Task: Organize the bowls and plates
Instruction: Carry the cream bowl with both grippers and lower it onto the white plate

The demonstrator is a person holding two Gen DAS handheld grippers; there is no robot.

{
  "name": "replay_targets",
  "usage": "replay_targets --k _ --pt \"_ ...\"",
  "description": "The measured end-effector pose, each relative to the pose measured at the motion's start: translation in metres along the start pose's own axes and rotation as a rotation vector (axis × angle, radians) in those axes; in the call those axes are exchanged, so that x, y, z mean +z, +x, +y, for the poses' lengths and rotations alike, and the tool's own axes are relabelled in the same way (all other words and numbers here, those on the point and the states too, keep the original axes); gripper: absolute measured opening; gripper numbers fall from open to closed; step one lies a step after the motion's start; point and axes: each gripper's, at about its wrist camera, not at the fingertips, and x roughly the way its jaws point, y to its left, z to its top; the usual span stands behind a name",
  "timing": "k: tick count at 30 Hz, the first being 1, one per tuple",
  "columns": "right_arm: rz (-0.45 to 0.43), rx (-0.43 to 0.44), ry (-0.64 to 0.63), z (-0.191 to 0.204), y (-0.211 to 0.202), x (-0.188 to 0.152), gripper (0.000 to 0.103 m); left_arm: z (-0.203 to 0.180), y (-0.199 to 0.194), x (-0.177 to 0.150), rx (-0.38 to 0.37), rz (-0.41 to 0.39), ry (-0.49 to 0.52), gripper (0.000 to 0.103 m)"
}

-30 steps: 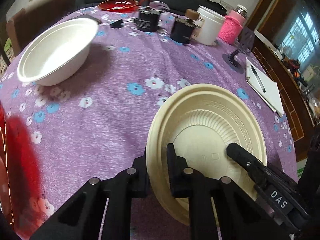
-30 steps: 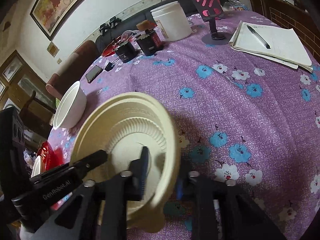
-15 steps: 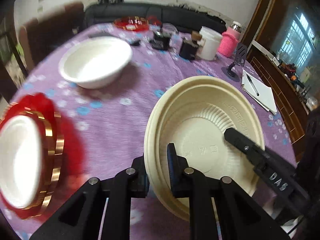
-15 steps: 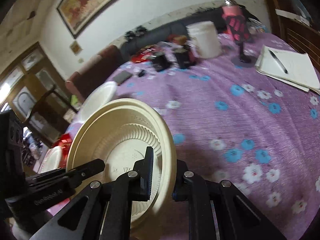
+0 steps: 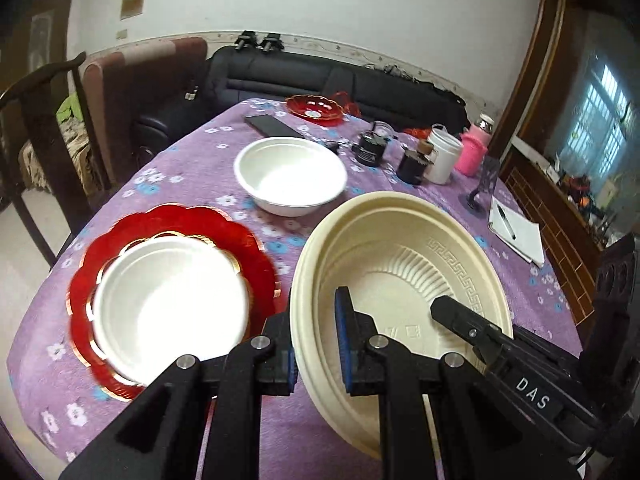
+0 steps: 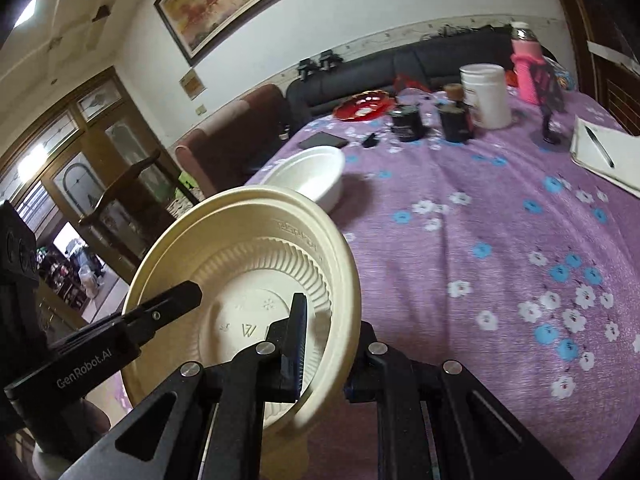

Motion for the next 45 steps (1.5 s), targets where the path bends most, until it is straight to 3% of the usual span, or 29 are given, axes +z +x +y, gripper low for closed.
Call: replay_targets --k 20,31,38,41,45 --pt "0.081 0.050 -0.181 0.125 0.065 0.020 0.015 0.123 -0.033 0.014 0.131 -0.055 -0.199 0.015" --pt "0.173 0.025 -0.176 0.132 0.117 0.010 0.016 0.146 -0.006 0.012 0.222 0.009 -0.205 0.016" --pt "0.210 -0.003 -0.177 0.129 0.134 0.006 0.016 0.157 0.007 0.009 0.217 0.048 -0.234 0.018" --pt "0.220 -0.010 -0.164 0.125 0.140 0.004 0.016 0.160 0.004 0.008 0.222 0.038 -0.248 0.024" --pt "0.212 -0.005 -0.137 0.120 0.142 0.003 0.017 0.164 -0.003 0.008 0.236 0.011 -0.274 0.041"
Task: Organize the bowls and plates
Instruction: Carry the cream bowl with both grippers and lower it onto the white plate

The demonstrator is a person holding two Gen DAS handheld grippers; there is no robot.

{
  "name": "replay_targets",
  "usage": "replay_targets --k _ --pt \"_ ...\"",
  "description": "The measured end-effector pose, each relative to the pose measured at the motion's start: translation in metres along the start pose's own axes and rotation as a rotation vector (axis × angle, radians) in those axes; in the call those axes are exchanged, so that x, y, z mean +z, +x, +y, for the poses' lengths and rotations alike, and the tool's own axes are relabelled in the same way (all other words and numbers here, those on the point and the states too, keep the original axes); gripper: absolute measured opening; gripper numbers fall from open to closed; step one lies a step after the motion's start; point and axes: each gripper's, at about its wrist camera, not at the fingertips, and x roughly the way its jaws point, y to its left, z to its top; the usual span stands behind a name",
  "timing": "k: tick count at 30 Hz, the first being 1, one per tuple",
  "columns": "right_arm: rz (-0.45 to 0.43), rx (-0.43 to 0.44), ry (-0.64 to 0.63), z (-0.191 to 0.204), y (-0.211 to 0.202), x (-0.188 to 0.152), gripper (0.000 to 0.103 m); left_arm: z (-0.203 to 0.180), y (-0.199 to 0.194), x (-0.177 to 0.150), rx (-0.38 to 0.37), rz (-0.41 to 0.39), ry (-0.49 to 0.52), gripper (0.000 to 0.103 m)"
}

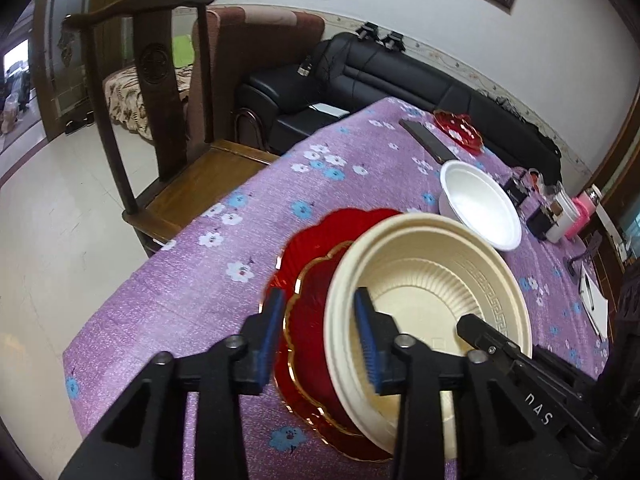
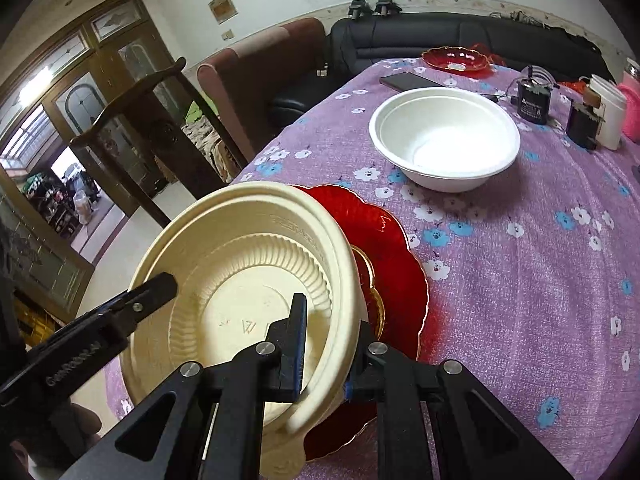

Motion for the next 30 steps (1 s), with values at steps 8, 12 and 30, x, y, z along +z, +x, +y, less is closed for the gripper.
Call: replay_targets --k 8,12,30 --pt "-0.047 0.007 -0.007 0.008 -0.004 -0.001 0.049 0.011 -0.014 0.000 -0.019 -0.040 -0.050 0.053" --pt "-0.083 -0.005 -0.031 0.013 -0.012 0.000 0.060 0.015 -0.022 0.001 -0.027 -0.068 -0.073 0.054" --pt "-0.253 -0.129 -0.124 0.027 -0.064 -0.008 0.077 -0.003 -0.057 -0.008 0.056 -0.208 0.012 0.071"
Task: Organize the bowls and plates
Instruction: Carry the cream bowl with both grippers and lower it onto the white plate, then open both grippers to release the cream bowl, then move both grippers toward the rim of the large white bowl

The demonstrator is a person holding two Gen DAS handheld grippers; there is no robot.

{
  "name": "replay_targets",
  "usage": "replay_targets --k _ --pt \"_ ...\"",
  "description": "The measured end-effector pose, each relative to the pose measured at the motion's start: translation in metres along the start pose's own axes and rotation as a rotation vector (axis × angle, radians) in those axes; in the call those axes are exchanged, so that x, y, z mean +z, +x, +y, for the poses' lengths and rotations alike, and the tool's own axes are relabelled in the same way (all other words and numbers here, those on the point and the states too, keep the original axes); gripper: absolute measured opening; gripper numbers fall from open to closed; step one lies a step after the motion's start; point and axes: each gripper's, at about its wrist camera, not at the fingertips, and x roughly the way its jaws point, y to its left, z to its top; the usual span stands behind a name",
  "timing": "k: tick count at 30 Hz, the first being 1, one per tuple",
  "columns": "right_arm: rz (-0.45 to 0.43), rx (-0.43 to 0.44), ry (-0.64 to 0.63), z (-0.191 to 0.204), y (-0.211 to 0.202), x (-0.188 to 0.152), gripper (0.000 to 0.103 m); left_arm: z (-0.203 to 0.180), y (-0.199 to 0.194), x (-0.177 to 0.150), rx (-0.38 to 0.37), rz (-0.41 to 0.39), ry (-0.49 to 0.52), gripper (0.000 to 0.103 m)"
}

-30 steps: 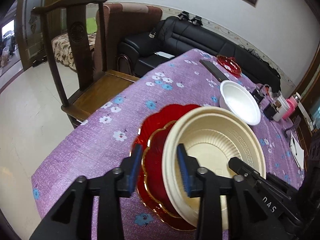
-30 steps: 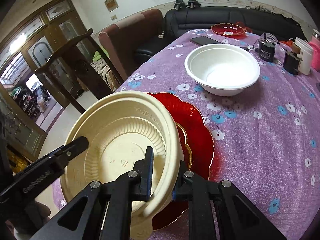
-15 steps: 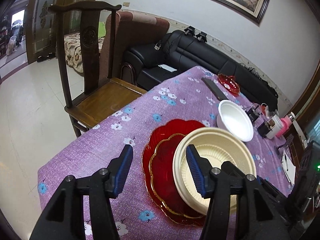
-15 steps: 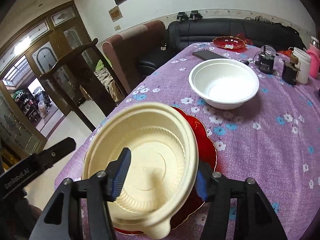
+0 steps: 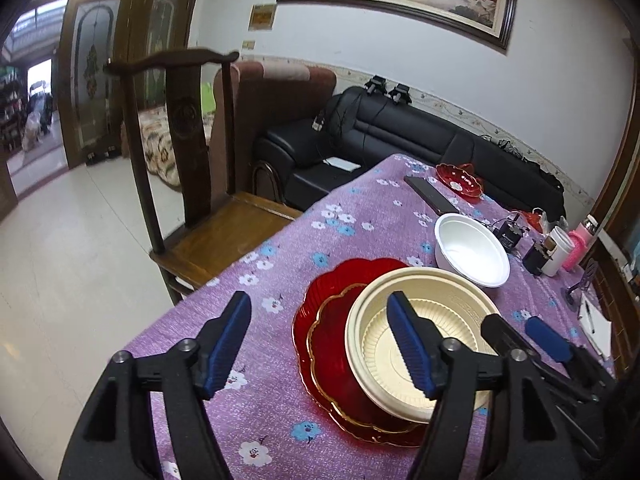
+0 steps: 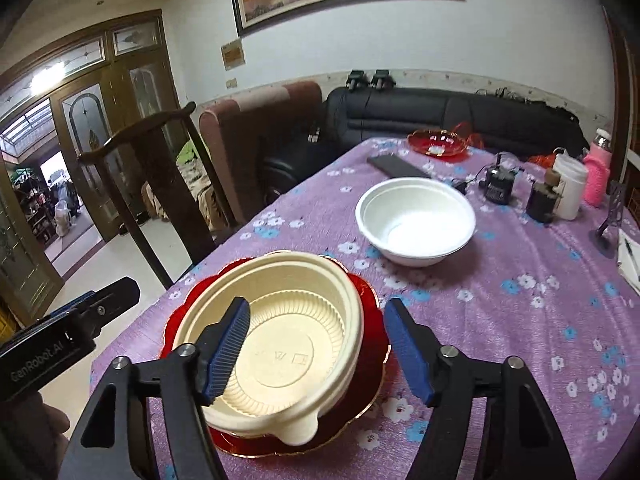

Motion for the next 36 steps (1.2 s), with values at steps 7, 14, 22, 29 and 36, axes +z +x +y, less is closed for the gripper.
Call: replay_targets --k 7,14,22,29,36 --pt "-0.002 0.007 0.044 -0.014 -0.012 -0.007 0.078 -0.019 -0.011 -0.006 0.004 -0.019 0.078 0.075" --pt "-0.026 0.007 0.090 -0.032 -0.029 -0.012 0.079 -0.036 -0.023 -0.013 0.010 -0.031 0.126 0.075" --pt "-0.051 0.011 0.135 -0.054 -0.048 -0.018 0.081 -0.061 -0.039 -0.021 0.024 -0.066 0.193 0.078" --pt "-0.065 0.012 0.174 -0.073 -0.060 -0.024 0.081 -0.079 -0.047 -0.028 0.033 -0.075 0.245 0.078" --pt "-0.058 0.006 0.213 -0.091 -0.062 -0.029 0.082 -0.092 -0.047 -0.032 0.028 -0.069 0.275 0.078"
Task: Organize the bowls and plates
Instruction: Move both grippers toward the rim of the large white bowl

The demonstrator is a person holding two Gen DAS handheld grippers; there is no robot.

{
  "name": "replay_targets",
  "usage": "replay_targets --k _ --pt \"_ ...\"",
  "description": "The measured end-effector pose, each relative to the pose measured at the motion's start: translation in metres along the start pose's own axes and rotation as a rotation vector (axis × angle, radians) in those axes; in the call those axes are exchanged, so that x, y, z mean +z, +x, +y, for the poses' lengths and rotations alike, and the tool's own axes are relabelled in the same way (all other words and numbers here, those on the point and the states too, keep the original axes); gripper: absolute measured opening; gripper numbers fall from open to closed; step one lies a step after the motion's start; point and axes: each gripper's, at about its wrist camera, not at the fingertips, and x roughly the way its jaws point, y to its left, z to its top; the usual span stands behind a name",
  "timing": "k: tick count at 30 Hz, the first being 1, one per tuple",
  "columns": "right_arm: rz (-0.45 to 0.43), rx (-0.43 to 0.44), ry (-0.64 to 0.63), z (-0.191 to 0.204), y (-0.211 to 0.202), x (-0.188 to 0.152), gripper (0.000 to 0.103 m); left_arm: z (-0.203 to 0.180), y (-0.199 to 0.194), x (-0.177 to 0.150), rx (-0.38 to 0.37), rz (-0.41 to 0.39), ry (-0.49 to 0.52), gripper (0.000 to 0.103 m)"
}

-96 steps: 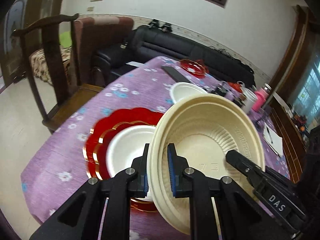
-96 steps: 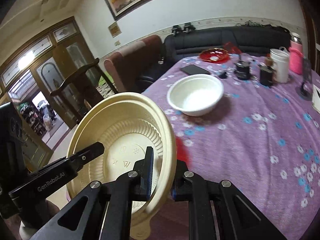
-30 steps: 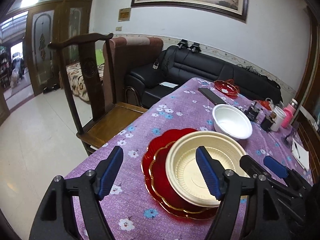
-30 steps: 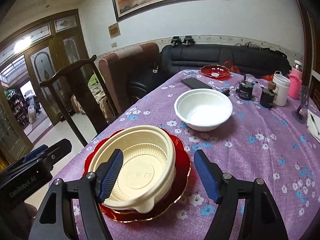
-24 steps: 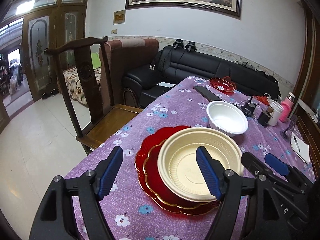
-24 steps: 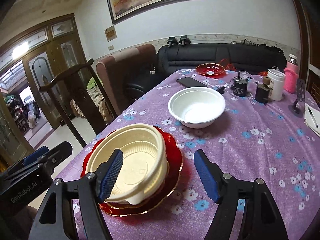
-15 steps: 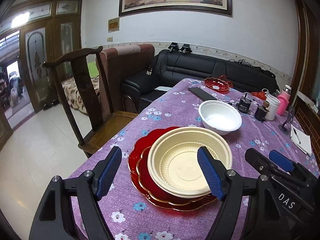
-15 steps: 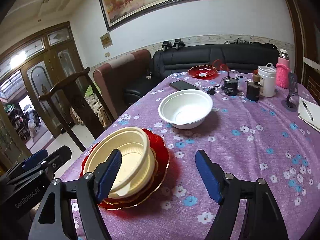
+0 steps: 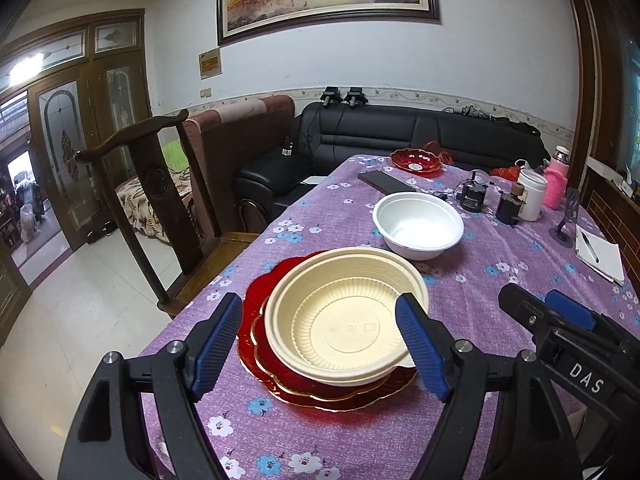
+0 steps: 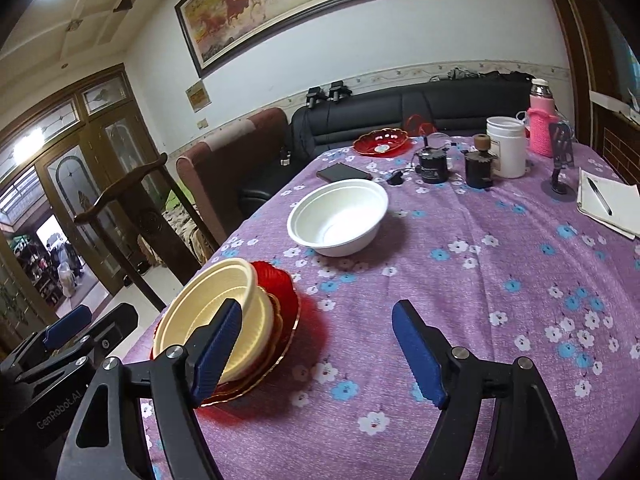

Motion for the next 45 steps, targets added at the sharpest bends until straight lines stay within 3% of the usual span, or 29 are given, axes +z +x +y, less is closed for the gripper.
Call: replay_targets --k 19,29,34,37,45 --pt "0.034 -0.025 0.014 -0.007 0.014 0.005 0.082 0.002 0.020 0.001 -0.034 0.054 -0.013 0.079" --pt "0.004 -0.052 -0.042 0.010 -0.004 0.021 0.082 0.020 0.010 0.011 -0.075 0.038 -0.035 0.079" --pt "-0.056 -0.076 -0.080 0.015 -0.035 0.066 0.082 0.039 -0.013 0.042 -0.145 -0.009 -0.002 0.080" --pt "-0.091 -0.072 -0.064 0.015 -0.055 0.099 0.082 0.056 -0.023 0.070 -0.178 -0.026 0.018 0.085" --pt "-0.200 -0.142 -0.057 0.022 -0.092 0.202 0.088 0.088 -0.011 0.145 -0.219 0.024 0.017 0.085"
